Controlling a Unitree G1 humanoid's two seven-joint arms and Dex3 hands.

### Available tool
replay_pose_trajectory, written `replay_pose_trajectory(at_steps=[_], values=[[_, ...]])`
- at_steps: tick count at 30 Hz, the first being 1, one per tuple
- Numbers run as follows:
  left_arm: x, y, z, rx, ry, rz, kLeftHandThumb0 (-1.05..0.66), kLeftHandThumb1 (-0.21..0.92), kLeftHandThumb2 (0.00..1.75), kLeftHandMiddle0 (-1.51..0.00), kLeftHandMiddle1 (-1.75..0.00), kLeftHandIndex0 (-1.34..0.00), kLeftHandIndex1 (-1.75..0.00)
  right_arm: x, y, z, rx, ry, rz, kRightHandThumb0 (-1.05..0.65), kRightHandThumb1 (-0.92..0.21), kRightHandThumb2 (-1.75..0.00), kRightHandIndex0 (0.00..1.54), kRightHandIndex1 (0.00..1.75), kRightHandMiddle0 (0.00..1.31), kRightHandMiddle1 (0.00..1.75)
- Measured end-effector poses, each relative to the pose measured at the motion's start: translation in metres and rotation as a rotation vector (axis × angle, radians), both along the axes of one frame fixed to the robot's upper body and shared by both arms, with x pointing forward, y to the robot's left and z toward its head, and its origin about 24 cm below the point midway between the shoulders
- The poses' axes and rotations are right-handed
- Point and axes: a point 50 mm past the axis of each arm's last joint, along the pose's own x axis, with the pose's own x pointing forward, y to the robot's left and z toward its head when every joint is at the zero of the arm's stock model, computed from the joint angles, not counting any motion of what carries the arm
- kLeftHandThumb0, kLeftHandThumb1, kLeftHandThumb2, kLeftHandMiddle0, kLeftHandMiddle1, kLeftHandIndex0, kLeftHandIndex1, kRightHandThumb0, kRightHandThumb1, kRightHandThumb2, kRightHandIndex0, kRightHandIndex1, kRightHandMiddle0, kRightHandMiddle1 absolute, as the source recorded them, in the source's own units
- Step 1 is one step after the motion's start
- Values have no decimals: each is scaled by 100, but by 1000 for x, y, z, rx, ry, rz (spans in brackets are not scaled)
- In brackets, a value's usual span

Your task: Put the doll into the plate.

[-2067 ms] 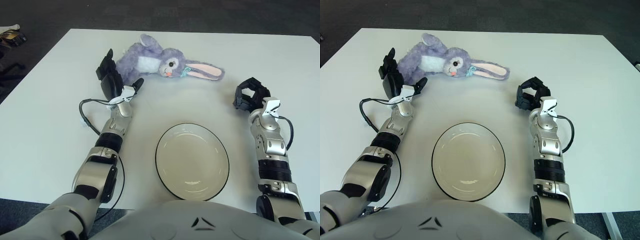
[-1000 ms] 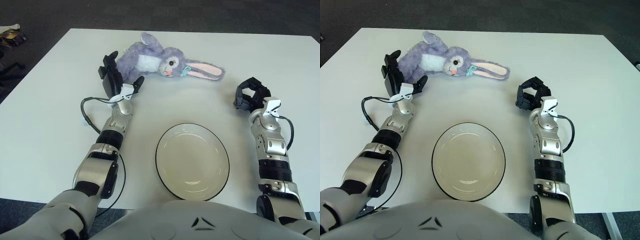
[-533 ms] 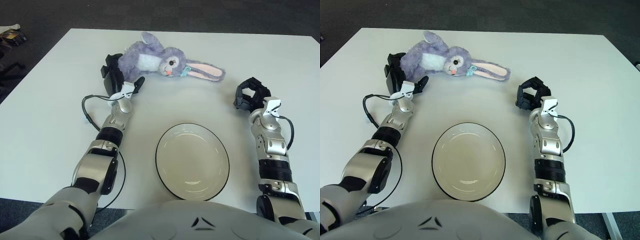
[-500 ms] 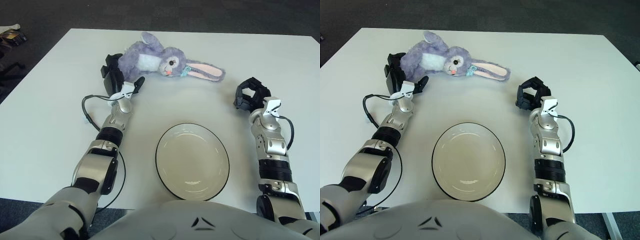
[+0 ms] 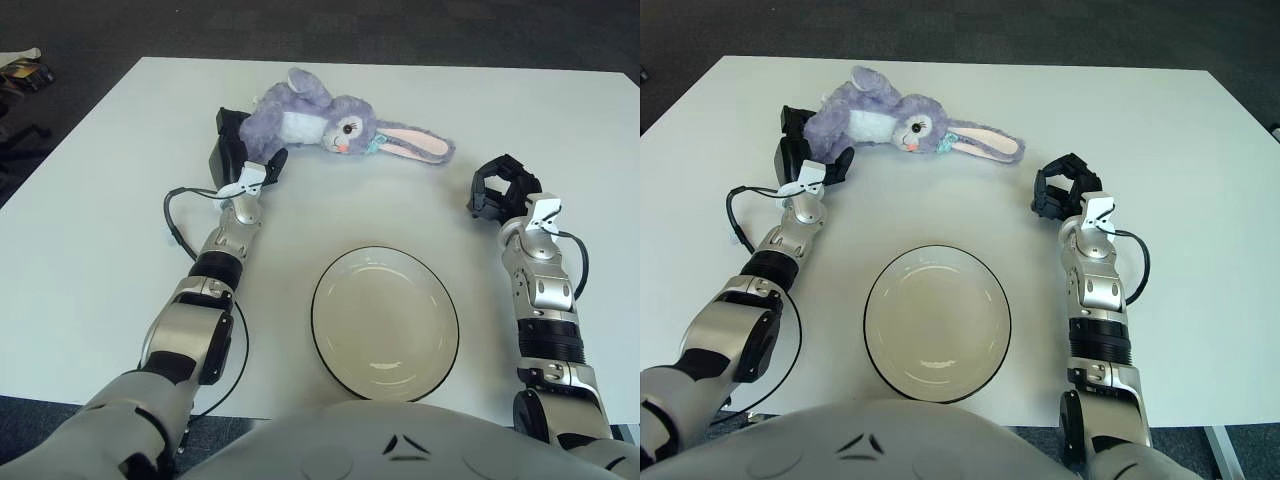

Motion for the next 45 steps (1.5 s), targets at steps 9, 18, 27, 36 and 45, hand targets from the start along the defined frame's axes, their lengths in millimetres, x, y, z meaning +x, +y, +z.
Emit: replay_pose_trajectory(at_steps=[9,18,27,36,45], values=[[1,0,1,20,17,14,0,20,134,-79,-141,-55,-175,0,0,0,-3,-1,3,-45,-42,-119,117,175,53,175],[2,-1,3,54,24,37,0,8,144,-87,-131,-69,-175,-1,0,0,-10,1,17,-45,-42,-118,117,175,53,175],[1,-2,5,96,3,54,0,-1,153,-93,-126,-79,-175,-1,0,0,-14,0,22,-45,-42,-119,117,175,53,175],[0,-3,4,129,-19,72,0,-8,160,-97,-127,-84,-175,-1,0,0,-14,0,21,-45,-41,-120,117,175,54,175],[-1,-3,2,153,-14,82,1,-12,165,-101,-125,-88,-175,-1,0,1,-15,-1,22,-45,-41,-119,117,175,54,175]])
